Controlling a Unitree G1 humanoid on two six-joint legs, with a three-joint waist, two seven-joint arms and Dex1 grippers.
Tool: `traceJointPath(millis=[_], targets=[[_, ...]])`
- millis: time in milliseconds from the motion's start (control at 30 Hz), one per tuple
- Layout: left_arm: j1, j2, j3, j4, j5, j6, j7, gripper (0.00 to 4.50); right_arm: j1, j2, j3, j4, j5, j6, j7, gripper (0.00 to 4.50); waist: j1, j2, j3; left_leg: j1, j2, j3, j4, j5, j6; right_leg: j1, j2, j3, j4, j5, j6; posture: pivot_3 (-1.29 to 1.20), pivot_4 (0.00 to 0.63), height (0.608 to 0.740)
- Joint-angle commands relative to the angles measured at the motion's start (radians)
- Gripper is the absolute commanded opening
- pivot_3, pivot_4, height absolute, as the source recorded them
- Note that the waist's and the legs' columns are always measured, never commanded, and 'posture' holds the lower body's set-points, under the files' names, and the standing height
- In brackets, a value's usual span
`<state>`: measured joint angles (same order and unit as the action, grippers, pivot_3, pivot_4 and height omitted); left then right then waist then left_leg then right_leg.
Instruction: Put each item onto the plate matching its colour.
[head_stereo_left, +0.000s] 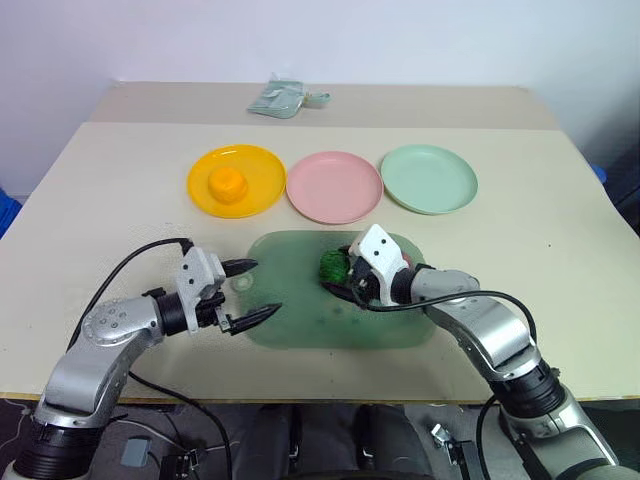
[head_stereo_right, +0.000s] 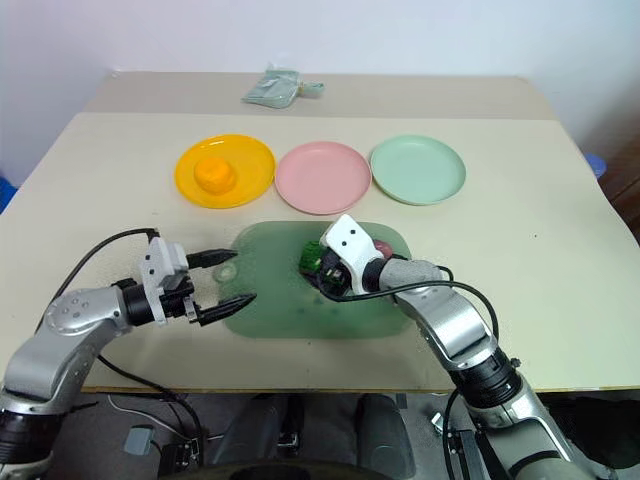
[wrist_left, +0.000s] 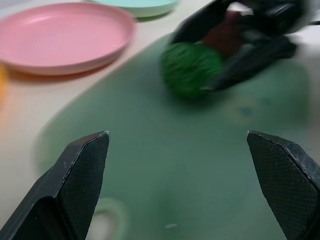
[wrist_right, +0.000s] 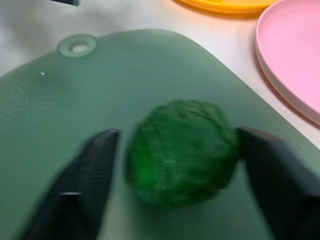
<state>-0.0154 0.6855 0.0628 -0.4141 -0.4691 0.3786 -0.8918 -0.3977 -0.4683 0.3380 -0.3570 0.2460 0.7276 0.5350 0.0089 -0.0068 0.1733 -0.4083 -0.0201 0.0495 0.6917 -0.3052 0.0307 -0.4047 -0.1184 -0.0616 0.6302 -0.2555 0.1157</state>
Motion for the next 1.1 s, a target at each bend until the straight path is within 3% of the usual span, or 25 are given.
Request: traceJointPath(millis=[33,200,367,533,633,700,800,933,1100], targets=[[-0.001,-0.003,0.006,-0.047,-0.019,0.014,0.012,4.50,-0.023,0.015,-0.016,-0.040,-0.014,-0.027,0.003,2.03,0.000,0.000,0.000,0.000,0.000,0.000,0.000,0.000,0.000,0.000,0.000,0.000,0.000,0.000,0.000,0.00,0.150,0.740],[-0.008,-0.020,-0.017,-0.053,-0.015,0.012,0.016,4.50,-0.139,0.078,-0.166,0.005,0.009,-0.027,-0.068,2.02,-0.002,0.000,0.000,0.000,0.000,0.000,0.000,0.000,0.000,0.000,0.000,0.000,0.000,0.000,0.000,0.00,0.150,0.740],[-0.028,-0.043,-0.048,-0.056,-0.008,0.005,0.021,4.50,-0.315,0.068,-0.280,0.381,-0.146,-0.070,-0.294,2.02,0.004,0.000,0.000,0.000,-0.001,0.000,0.000,0.000,0.000,0.000,0.000,0.000,0.001,0.000,0.000,0.00,0.150,0.740],[-0.035,-0.061,-0.068,-0.063,0.005,0.001,0.039,4.50,-0.433,0.075,-0.348,0.754,-0.177,-0.268,-0.342,2.02,-0.012,0.001,0.001,0.000,-0.001,0.002,-0.003,0.000,0.000,-0.001,0.001,0.000,0.000,0.000,0.000,0.00,0.150,0.740],[-0.026,-0.066,-0.071,-0.078,0.009,0.002,0.053,4.50,-0.475,0.075,-0.364,0.876,-0.172,-0.385,-0.313,3.46,-0.030,0.002,0.001,0.000,0.000,0.003,-0.006,0.001,-0.001,-0.002,0.001,0.000,0.000,0.000,0.000,0.00,0.150,0.740],[-0.019,-0.065,-0.068,-0.083,0.009,0.002,0.062,4.50,-0.462,0.066,-0.362,0.841,-0.168,-0.439,-0.268,4.42,-0.033,0.003,0.001,0.000,0.001,0.003,-0.008,0.001,-0.002,-0.003,0.002,0.000,0.000,0.000,0.000,0.00,0.150,0.740],[-0.009,-0.063,-0.065,-0.089,0.008,0.001,0.069,4.50,-0.382,0.032,-0.367,0.681,-0.095,-0.467,-0.103,4.48,-0.029,0.003,0.002,0.000,0.001,0.003,-0.008,0.002,-0.002,-0.003,0.002,0.001,0.000,0.000,0.000,0.00,0.150,0.740],[-0.006,-0.059,-0.068,-0.081,0.008,-0.006,0.063,4.50,-0.140,-0.098,-0.346,0.308,0.120,-0.328,0.245,4.48,-0.004,0.003,0.001,0.000,0.001,0.000,-0.007,0.001,-0.001,0.000,0.001,0.000,-0.001,0.000,0.000,0.00,0.150,0.740],[-0.031,-0.057,-0.079,-0.055,0.012,-0.014,0.046,4.50,0.041,-0.223,-0.321,0.134,0.178,-0.235,0.380,4.48,0.003,0.003,0.001,0.001,0.000,0.001,-0.004,0.000,0.001,0.001,0.000,0.001,-0.003,0.000,0.000,0.00,0.150,0.740]])
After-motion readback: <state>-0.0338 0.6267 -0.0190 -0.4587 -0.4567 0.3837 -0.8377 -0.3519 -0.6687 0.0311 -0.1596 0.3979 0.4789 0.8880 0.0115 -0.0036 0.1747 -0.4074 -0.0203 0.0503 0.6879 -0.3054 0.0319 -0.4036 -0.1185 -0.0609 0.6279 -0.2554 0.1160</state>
